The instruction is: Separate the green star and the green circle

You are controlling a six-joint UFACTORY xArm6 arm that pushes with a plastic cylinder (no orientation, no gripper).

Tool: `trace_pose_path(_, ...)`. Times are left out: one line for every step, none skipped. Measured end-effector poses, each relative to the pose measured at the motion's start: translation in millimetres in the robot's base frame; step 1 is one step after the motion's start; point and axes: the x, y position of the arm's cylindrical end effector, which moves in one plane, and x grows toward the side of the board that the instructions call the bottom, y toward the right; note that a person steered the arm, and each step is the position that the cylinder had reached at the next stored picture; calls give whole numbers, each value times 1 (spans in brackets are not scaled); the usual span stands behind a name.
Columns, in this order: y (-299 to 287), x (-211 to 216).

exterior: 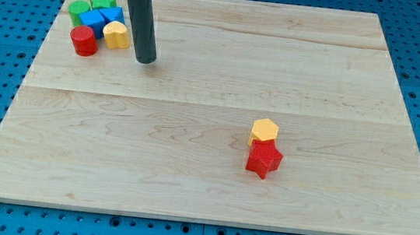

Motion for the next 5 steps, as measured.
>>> trace_pose_path(-7, 15)
trace_pose_path(-16, 18)
trace_pose_path(-83, 17)
trace_pose_path(-120, -5)
trace_pose_path(-125, -19)
